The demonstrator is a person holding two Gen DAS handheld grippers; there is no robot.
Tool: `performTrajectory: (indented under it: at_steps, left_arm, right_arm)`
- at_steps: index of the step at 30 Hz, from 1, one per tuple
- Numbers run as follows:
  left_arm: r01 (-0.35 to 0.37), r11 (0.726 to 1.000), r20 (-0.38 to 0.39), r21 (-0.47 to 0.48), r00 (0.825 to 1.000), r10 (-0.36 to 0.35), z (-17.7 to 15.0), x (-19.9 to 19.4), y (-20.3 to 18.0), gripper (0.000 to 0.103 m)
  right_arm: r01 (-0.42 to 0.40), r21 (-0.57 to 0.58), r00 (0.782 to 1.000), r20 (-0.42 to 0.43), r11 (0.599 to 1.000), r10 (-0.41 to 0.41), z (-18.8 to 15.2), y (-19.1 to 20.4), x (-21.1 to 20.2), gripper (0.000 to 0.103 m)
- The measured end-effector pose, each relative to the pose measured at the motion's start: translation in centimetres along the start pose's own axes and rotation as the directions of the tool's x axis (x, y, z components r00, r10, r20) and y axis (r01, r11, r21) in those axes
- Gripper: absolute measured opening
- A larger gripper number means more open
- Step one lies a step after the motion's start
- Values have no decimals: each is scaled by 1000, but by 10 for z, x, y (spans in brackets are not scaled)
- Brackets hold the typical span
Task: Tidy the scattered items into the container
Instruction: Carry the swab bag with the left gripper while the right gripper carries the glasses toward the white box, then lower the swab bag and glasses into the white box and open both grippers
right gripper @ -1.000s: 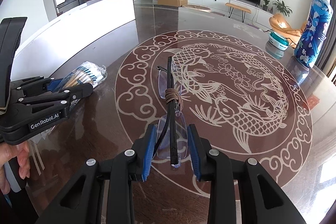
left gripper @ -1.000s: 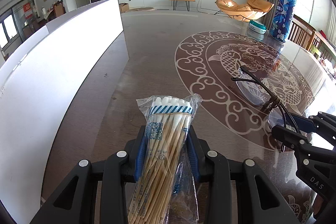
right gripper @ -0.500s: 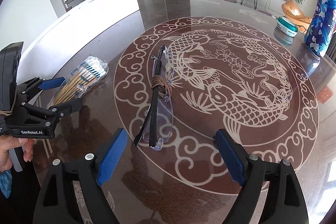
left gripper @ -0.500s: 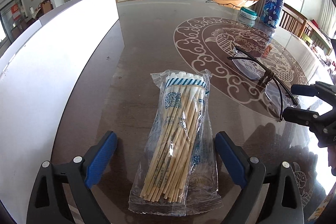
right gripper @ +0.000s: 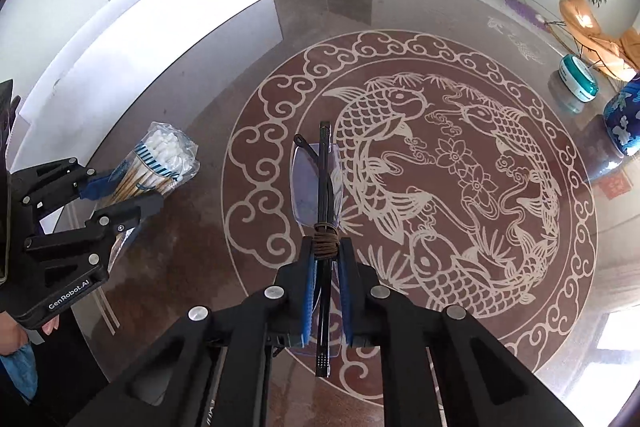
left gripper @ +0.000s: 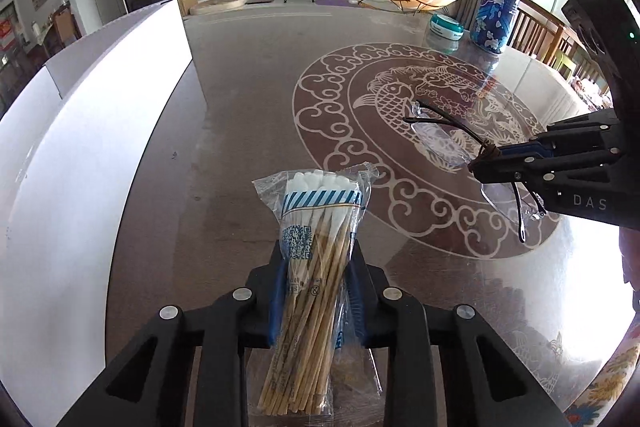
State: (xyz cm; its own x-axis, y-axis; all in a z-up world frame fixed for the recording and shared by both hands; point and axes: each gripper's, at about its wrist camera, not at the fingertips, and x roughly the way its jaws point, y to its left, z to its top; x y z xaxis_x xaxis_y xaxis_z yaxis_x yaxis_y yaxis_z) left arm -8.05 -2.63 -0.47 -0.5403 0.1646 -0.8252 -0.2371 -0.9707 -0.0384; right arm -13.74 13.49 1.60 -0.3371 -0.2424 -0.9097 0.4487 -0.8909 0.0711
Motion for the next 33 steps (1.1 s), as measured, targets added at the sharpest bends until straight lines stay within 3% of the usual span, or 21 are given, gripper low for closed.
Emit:
performTrajectory:
  at_steps: [2,5,8,13,17,21,24,27,30,31,32,33]
  left_arm:
    - [11,1000,24,-14,1000,-11,-1,-11,-1,27]
    - [34,997,13,-63,999,-33,-5,-16,8,27]
    - [43,993,45,-106,998,-39,-4,-43,30,27]
    - [-42,981,110,-190,992,64,12,-109,112,27]
    - [-172,943,101,-286,973,208,15,-144,195,27]
    - [-253,889,27,-383,958,284,6,-140,265,27]
    - [-267,860,-24,-435,958,285,-6,-126,296,27]
    - [-266,839,-56,-475,960,273,-19,-110,314,28]
    - [-260,813,-85,-521,964,253,-30,-96,326,43]
    - [-259,808,-88,-529,964,251,-33,-93,327,62]
    - [-265,806,-86,-530,962,260,-35,-92,327,78]
    - [-288,801,-86,-526,954,287,-36,-93,327,79]
  right_arm:
    - [-11,4,999,33,1000,11,-1,0,-19,12]
    - [17,-16,1000,-15,1000,-17,-3,6,-18,12]
    - [13,-33,1000,7,999,-13,4,19,-31,12]
    - [-35,-114,994,98,993,46,48,84,-62,12]
    - [-123,-198,969,189,973,161,101,158,-88,12]
    - [-195,-298,938,223,935,267,145,241,-86,12]
    - [-221,-332,937,189,917,295,166,293,-58,12]
    - [-198,-362,952,151,911,267,175,328,-20,12]
    - [-194,-360,966,94,913,242,177,343,18,13]
    - [-199,-348,970,64,916,235,177,344,30,17]
    - [-199,-341,973,43,919,226,176,344,39,32]
    - [-187,-342,976,43,921,214,173,342,43,44]
